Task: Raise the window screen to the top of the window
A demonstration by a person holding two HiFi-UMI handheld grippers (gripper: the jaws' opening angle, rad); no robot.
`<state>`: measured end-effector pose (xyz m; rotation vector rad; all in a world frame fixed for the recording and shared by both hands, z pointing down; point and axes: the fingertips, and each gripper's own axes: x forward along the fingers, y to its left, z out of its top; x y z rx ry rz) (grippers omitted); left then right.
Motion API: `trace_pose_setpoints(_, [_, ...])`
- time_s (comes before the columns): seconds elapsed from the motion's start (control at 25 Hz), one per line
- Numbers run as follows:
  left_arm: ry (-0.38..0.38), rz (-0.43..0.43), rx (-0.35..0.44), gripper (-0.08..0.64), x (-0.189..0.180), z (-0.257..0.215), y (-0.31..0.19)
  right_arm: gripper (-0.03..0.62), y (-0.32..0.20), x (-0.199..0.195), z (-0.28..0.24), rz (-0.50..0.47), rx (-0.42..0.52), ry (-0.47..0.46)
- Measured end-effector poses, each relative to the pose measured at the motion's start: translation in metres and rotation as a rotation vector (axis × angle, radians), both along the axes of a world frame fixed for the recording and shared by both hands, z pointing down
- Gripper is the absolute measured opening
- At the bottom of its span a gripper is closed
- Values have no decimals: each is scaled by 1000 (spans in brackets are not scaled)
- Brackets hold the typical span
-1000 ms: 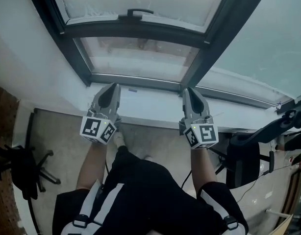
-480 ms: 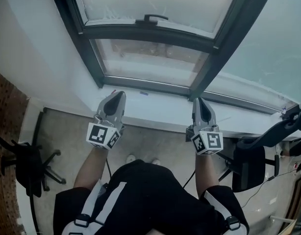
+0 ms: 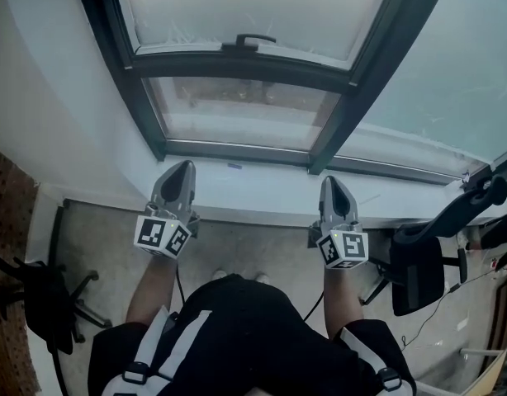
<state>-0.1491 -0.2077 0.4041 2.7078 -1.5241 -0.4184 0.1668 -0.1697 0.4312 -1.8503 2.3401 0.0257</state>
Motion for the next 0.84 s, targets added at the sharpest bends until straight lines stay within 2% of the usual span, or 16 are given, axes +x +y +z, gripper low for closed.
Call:
trace_pose_setpoints(0.28, [-19, 48, -12, 5, 7, 3, 2, 5, 1, -10, -1, 6, -11, -3])
trace_pose_setpoints(0.68, [12, 29, -5, 6, -9, 1, 3, 3, -6, -24, -14, -20, 10, 13])
trace_pose_setpoints(0.84, [-14, 45, 0, 6, -15, 7, 2, 4, -8, -37, -14, -39, 5, 11])
